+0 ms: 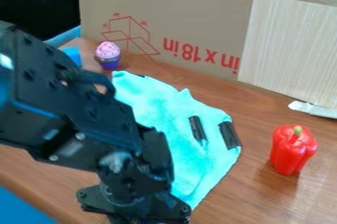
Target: Fold the cloth from the bottom to the top
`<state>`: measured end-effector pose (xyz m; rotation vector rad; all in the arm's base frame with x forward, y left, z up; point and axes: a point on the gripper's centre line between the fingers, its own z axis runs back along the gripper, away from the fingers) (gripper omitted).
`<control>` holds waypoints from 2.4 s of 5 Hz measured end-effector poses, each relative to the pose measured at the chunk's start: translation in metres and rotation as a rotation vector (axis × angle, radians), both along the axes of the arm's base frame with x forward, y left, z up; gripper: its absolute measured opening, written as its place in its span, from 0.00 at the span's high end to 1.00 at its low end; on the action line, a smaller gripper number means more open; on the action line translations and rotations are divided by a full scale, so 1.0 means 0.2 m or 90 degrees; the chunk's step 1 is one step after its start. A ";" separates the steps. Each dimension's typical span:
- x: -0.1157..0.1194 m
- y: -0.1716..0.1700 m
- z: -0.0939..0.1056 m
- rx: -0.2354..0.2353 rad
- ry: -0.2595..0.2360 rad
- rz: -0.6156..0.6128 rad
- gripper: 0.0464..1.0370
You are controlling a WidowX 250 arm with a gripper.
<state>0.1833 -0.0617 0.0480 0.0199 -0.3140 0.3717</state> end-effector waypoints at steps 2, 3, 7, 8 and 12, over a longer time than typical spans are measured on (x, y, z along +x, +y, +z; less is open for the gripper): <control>0.18 0.13 0.34 -0.181 0.036 0.061 0.98; 0.41 0.24 0.40 -0.226 0.032 0.137 0.98; 0.67 0.60 0.26 -0.179 -0.011 0.271 0.98; 0.67 0.67 0.29 -0.196 -0.021 0.315 0.99; 0.91 0.97 0.28 -0.228 0.020 0.444 0.99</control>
